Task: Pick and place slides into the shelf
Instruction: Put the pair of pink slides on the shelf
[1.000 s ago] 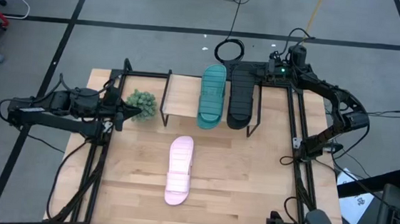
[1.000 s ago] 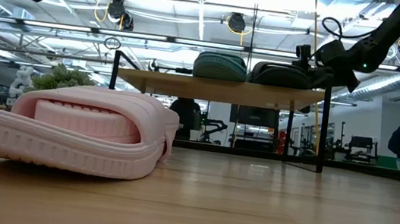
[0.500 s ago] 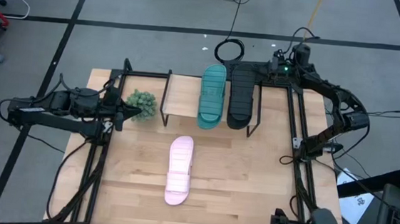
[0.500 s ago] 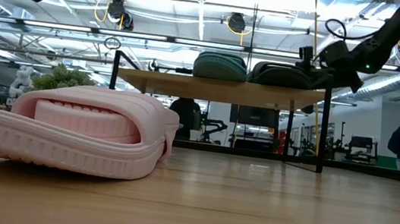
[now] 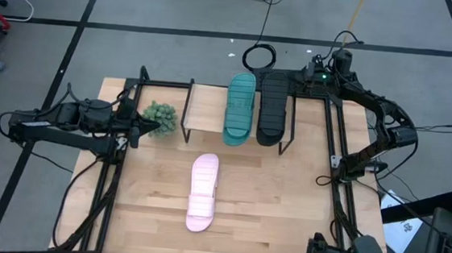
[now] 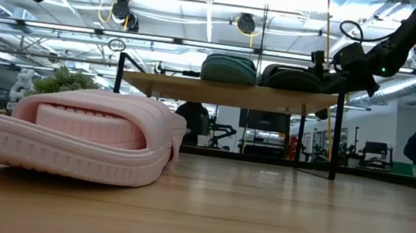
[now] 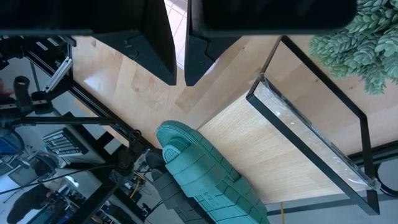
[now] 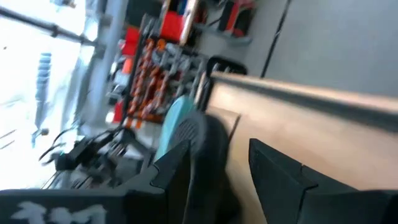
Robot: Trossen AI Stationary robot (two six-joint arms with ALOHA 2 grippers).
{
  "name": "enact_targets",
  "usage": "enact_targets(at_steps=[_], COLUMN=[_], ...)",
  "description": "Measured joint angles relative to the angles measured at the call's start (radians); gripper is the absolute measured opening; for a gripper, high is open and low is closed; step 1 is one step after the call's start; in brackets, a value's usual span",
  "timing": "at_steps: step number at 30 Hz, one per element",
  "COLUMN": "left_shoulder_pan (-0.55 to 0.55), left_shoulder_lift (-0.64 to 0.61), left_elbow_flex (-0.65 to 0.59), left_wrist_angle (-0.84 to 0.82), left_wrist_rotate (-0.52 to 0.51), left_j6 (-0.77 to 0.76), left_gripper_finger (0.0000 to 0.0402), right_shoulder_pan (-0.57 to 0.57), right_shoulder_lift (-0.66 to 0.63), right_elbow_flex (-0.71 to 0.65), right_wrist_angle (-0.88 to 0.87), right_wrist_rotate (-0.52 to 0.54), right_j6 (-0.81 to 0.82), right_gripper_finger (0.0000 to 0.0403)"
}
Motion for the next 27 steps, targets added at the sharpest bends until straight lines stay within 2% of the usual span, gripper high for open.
enact_targets(at_steps=[3, 7, 10, 19, 23, 27], left_shoulder_pan=[0.000, 0.000, 0.000, 0.000, 0.000, 0.000], left_shoulder_lift=[0.000, 0.000, 0.000, 0.000, 0.000, 0.000], left_elbow_flex=[0.000, 0.000, 0.000, 0.000, 0.000, 0.000], left_wrist_angle=[-0.001, -0.013, -0.015, -0.016, -0.015, 0.001], left_wrist_rotate=[0.000, 0.000, 0.000, 0.000, 0.000, 0.000], left_j6=[0.000, 0.004, 0.021, 0.021, 0.021, 0.027], left_gripper_finger=[0.0033, 0.0033, 0.0033, 0.0033, 0.0033, 0.0033], right_shoulder_pan=[0.000, 0.000, 0.000, 0.001, 0.022, 0.067], right_shoulder_lift=[0.000, -0.002, -0.005, -0.006, -0.006, -0.011], right_elbow_flex=[0.000, 0.000, 0.000, 0.000, 0.000, 0.000], right_wrist_angle=[0.000, 0.008, 0.087, 0.525, 0.804, 1.039], right_wrist_rotate=[0.075, 0.102, 0.153, 0.318, 0.313, 0.249], right_j6=[-0.023, -0.048, -0.020, 0.137, 0.264, 0.450], right_gripper_finger=[0.0153, 0.0153, 0.0153, 0.0153, 0.0153, 0.0153])
